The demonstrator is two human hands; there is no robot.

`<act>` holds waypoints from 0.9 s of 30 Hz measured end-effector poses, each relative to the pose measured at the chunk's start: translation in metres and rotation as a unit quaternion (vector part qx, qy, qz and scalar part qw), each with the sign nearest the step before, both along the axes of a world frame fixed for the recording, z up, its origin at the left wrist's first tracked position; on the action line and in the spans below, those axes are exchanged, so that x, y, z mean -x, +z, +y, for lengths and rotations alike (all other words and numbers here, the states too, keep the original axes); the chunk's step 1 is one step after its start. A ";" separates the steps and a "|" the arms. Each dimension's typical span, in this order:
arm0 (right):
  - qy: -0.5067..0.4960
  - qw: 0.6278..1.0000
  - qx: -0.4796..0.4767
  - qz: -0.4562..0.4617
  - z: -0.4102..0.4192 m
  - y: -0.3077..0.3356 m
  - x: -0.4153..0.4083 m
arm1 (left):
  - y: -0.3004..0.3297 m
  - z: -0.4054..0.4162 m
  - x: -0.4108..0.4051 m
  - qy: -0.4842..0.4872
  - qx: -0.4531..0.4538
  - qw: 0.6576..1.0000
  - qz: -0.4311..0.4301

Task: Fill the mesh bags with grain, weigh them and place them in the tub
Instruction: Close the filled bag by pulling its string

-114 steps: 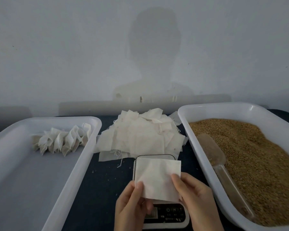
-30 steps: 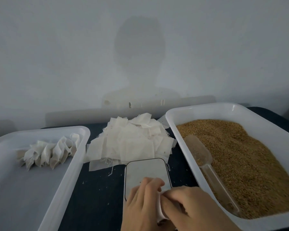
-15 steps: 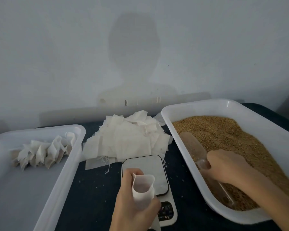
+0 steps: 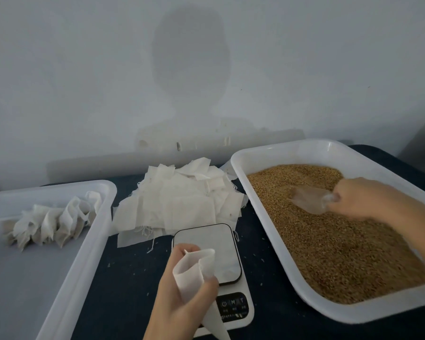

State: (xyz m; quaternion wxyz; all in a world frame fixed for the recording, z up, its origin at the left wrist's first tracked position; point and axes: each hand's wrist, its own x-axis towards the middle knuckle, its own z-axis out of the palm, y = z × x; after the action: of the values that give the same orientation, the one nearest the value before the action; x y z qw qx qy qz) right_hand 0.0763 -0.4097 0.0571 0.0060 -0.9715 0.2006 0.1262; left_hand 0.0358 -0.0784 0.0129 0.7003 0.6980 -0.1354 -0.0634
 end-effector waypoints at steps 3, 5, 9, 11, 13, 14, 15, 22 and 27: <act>0.009 0.998 -0.041 -0.045 0.010 -0.021 -0.018 | 0.006 -0.004 0.003 -0.028 0.006 1.000 -0.006; 0.007 0.995 -0.065 -0.081 0.015 -0.029 -0.026 | 0.006 -0.004 0.004 -0.042 0.008 0.999 0.005; -0.022 0.977 -0.143 -0.154 0.016 -0.034 -0.027 | 0.003 -0.003 0.003 -0.046 0.080 0.993 0.079; -0.026 0.970 -0.165 -0.179 0.016 -0.027 -0.019 | -0.001 -0.004 0.001 -0.037 0.134 0.982 0.127; -0.022 0.959 -0.195 -0.206 0.013 -0.021 -0.006 | -0.006 -0.004 0.000 -0.037 0.164 0.974 0.154; -0.021 0.955 -0.204 -0.215 0.012 -0.017 0.002 | -0.008 -0.004 -0.001 -0.032 0.151 0.976 0.153; -0.020 0.955 -0.205 -0.214 0.010 -0.013 0.010 | -0.009 -0.003 0.000 -0.023 0.129 0.981 0.142; -0.002 0.990 -0.144 0.008 0.008 -0.003 0.021 | -0.006 -0.018 -0.003 -0.035 0.170 0.971 0.162; 0.020 0.991 -0.122 -0.050 0.030 -0.027 0.001 | -0.004 -0.016 0.002 -0.024 0.161 0.970 0.183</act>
State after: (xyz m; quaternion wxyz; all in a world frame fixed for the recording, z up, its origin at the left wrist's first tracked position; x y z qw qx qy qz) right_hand 0.0756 -0.3795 0.0298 0.1316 -0.9725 0.1639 0.1007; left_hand 0.0342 -0.0946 0.0090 0.8147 0.5490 -0.0303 -0.1841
